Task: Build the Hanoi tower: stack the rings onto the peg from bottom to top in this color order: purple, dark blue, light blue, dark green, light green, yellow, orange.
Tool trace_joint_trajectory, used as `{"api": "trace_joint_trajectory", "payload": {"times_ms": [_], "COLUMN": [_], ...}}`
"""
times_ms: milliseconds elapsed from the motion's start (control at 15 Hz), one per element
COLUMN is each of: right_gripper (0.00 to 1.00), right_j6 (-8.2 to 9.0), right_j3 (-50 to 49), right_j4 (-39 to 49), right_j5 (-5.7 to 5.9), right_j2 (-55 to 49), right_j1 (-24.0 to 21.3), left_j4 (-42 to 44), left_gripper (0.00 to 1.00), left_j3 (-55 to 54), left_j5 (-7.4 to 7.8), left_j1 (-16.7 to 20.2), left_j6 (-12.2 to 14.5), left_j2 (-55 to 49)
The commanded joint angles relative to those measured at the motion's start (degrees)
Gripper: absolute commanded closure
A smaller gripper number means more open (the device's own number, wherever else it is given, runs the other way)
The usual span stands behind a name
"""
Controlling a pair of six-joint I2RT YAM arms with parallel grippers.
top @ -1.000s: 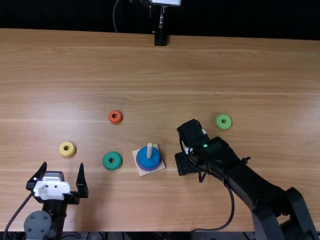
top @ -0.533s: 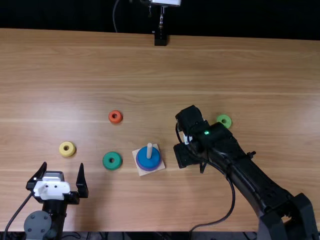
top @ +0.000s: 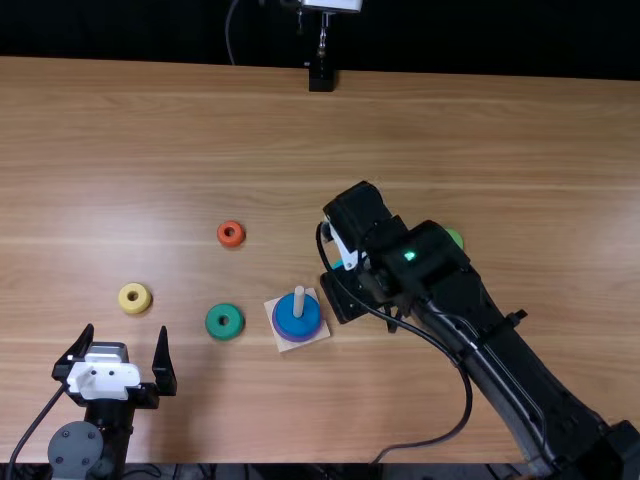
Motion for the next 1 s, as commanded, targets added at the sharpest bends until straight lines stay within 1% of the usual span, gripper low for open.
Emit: {"api": "trace_joint_trajectory", "payload": {"times_ms": [0,133,333,400,733,933], "right_gripper": [1.00,1.00,1.00,1.00,1.00,1.00], "right_j6": [-0.53,-0.63,-0.63,-0.63,-0.42,-0.32], "right_j3": [4.15,7.14,10.48,10.83,12.15,12.06], "right_j4": [-0.65,-0.87,-2.66,-2.76,-2.66,-2.55], "right_j5": [-0.32,-0.43,-1.06,-1.06,-1.27,-1.38], "right_j2": [-1.86,-1.78,-1.60,-1.60,-1.60,-1.51], "right_j1": [1.71,2.41,3.47,3.56,8.74,9.09], "left_j4": [-0.89,-0.89,-0.99,-0.99,-0.99,-0.99], "left_gripper": [0.00,0.00,0.00,0.00,0.00,0.00], "left_j3": [-2.82,-2.82,-2.82,-2.82,-2.82,-2.82], "left_j5": [-0.28,-0.28,-0.28,-0.28,-0.28,-0.28], "left_j1": [0.46,0.54,0.46,0.46,0.46,0.46], "left_j6": [0.87,0.87,0.87,0.87,0.87,0.87], "left_j2": [-0.67,-0.67,-0.67,-0.67,-0.67,-0.67]}}
